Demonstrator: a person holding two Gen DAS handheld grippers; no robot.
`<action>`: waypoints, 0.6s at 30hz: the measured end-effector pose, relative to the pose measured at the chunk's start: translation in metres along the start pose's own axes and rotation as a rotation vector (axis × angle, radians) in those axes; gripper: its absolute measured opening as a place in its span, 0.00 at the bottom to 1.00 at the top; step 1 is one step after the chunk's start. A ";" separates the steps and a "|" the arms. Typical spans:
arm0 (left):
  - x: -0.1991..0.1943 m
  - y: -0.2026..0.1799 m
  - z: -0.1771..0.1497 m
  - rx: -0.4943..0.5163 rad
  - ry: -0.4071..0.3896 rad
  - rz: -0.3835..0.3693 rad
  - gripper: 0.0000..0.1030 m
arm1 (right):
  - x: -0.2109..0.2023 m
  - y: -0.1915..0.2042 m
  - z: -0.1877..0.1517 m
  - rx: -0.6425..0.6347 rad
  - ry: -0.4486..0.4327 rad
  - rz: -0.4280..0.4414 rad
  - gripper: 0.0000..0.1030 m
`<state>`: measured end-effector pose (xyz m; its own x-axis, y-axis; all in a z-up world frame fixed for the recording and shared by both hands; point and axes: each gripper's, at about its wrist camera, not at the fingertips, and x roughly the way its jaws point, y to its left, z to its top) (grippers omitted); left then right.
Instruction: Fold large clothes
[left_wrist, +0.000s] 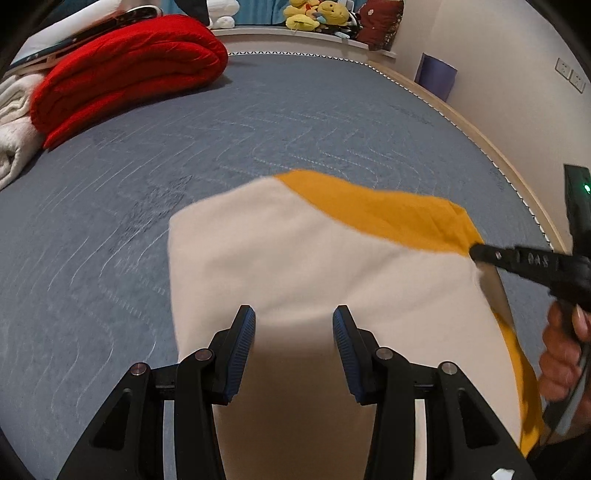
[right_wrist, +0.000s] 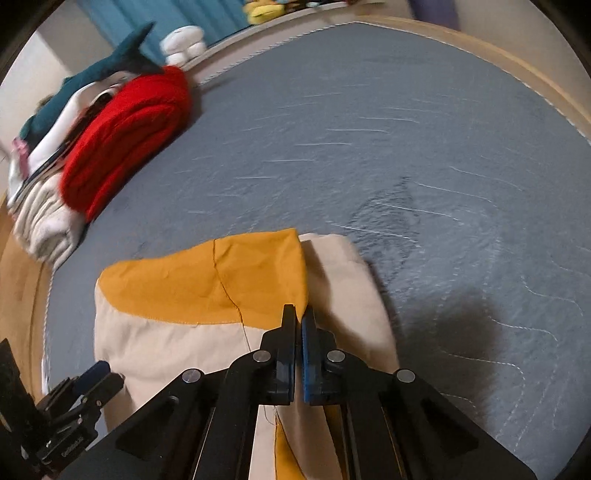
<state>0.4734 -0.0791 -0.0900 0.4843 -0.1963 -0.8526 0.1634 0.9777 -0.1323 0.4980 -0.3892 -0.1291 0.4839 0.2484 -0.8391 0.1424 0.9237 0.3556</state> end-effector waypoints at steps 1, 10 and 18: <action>0.004 0.001 0.002 0.001 -0.002 0.000 0.40 | 0.003 0.000 0.001 -0.005 0.005 -0.018 0.02; 0.034 0.008 0.028 0.008 -0.028 -0.031 0.40 | 0.036 0.010 0.005 -0.072 0.050 -0.131 0.02; 0.060 0.022 0.043 -0.074 0.033 -0.031 0.38 | 0.053 0.009 0.007 -0.093 0.063 -0.157 0.03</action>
<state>0.5432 -0.0729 -0.1225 0.4507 -0.2253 -0.8638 0.1134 0.9742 -0.1949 0.5309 -0.3694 -0.1680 0.4068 0.1137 -0.9064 0.1302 0.9749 0.1807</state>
